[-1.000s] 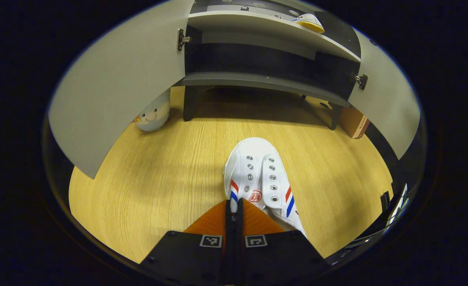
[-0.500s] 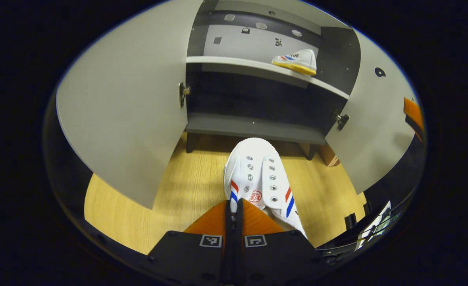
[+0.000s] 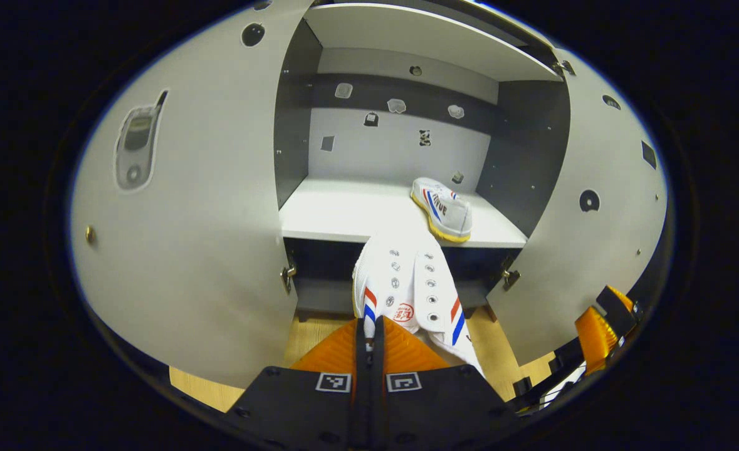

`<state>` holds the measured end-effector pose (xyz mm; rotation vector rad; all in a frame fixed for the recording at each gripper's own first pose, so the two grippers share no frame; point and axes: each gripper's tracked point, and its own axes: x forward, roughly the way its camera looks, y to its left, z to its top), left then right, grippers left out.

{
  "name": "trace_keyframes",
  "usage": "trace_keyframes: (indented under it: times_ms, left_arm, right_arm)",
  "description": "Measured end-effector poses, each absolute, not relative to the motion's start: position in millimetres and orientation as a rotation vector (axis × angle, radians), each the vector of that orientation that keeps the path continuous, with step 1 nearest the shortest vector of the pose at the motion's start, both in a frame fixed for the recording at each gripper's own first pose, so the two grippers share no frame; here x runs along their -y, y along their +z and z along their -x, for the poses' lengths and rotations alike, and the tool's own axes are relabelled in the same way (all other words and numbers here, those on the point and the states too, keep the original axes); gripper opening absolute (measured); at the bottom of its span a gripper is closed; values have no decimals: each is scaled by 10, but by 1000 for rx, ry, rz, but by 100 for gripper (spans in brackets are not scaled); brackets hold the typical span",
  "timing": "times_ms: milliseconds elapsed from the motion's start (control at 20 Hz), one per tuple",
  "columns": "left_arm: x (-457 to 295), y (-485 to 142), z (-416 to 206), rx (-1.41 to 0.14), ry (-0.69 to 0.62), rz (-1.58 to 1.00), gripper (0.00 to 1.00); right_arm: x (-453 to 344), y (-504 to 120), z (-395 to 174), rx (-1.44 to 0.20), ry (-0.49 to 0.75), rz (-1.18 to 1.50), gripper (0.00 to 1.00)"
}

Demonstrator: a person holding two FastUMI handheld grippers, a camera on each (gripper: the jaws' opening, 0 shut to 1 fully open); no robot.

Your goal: Grab one shoe with the right hand and put it into the shoe cabinet, grab the other shoe with the left hand and put it into the shoe cabinet; then close the right door with the right hand and the left door with the left hand.

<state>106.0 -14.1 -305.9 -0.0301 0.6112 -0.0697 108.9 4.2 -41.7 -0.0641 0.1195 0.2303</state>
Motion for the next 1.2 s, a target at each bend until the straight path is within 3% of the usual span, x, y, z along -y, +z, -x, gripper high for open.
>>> trace_keyframes:
  times_ms: [500, 1200]
  left_arm:
    - [122, -2984, -1081, -546, -49, -51, 6]
    - [135, -3239, -1063, -690, -29, 37, 6]
  right_arm:
    - [-6, -354, -1103, -104, 252, 55, 93]
    - [70, -384, -1325, -113, 233, 59, 93]
